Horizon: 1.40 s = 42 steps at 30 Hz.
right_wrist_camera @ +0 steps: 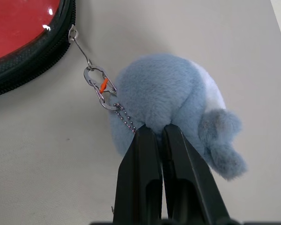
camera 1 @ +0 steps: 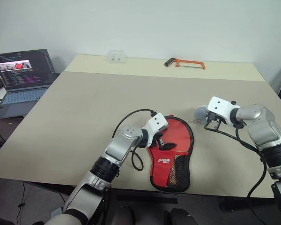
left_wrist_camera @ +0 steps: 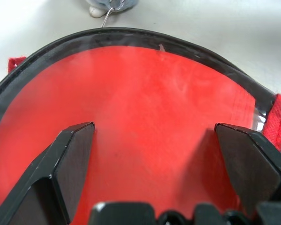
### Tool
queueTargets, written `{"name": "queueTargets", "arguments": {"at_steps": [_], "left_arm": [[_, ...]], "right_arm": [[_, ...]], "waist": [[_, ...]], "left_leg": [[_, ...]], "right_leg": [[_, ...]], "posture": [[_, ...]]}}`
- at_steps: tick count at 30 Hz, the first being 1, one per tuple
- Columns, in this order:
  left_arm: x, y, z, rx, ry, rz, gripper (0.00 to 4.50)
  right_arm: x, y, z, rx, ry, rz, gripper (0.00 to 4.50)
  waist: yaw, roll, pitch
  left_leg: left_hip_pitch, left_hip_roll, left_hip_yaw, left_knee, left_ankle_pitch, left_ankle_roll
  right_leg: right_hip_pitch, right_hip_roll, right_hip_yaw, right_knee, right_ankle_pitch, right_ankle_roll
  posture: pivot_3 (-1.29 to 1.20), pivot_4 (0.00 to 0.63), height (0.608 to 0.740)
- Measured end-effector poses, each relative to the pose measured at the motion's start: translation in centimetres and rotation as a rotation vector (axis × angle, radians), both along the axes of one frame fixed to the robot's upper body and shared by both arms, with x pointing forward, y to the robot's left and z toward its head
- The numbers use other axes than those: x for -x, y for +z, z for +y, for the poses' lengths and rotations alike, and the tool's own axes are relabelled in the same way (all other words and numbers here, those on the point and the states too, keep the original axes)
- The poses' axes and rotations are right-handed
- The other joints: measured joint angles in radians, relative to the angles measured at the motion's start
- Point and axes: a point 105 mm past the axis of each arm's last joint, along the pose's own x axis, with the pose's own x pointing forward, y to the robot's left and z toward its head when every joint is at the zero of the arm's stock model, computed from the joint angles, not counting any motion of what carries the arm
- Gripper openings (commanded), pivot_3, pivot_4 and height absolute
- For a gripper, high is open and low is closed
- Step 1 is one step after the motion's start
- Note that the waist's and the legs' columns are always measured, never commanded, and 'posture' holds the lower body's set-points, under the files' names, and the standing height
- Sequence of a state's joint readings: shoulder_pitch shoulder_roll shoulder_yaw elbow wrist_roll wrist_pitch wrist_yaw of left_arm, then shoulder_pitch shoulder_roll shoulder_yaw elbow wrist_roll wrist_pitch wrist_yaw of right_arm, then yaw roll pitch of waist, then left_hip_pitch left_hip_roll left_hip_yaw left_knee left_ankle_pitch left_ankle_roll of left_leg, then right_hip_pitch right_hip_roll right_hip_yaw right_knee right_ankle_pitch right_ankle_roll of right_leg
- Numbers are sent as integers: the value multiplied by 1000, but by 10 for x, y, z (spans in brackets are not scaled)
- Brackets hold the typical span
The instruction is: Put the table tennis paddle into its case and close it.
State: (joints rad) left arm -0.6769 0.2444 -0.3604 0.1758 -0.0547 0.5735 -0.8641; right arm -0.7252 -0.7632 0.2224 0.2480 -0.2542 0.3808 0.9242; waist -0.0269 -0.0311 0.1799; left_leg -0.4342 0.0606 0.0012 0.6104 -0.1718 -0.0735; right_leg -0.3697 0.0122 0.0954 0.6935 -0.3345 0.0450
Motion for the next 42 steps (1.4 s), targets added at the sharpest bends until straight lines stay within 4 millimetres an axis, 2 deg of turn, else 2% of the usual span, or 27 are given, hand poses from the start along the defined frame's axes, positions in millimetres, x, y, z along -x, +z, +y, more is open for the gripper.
{"name": "queueTargets", "arguments": {"at_steps": [17,33,42], "left_arm": [[-18,-6,-28,-4,-30,-54,4500],[-16,-8,-28,-6,-3,-54,4500],[-20,-8,-28,-19,-11,-39,4500]], "right_arm": [[6,-4,5,2,10,19,20],[27,-6,-16,99,50,83,20],[66,-6,-21,151,211,225,20]], "waist": [[-1,0,0],[1,0,0],[5,0,0]], "left_leg": [[0,0,0,0,0,0],[1,0,0,1,0,0],[1,-1,-1,2,0,0]], "right_leg": [[1,0,0,0,0,0],[1,0,0,1,0,0],[3,0,-1,0,0,1]], "posture": [[0,150,740],[0,150,740],[0,150,740]]}}
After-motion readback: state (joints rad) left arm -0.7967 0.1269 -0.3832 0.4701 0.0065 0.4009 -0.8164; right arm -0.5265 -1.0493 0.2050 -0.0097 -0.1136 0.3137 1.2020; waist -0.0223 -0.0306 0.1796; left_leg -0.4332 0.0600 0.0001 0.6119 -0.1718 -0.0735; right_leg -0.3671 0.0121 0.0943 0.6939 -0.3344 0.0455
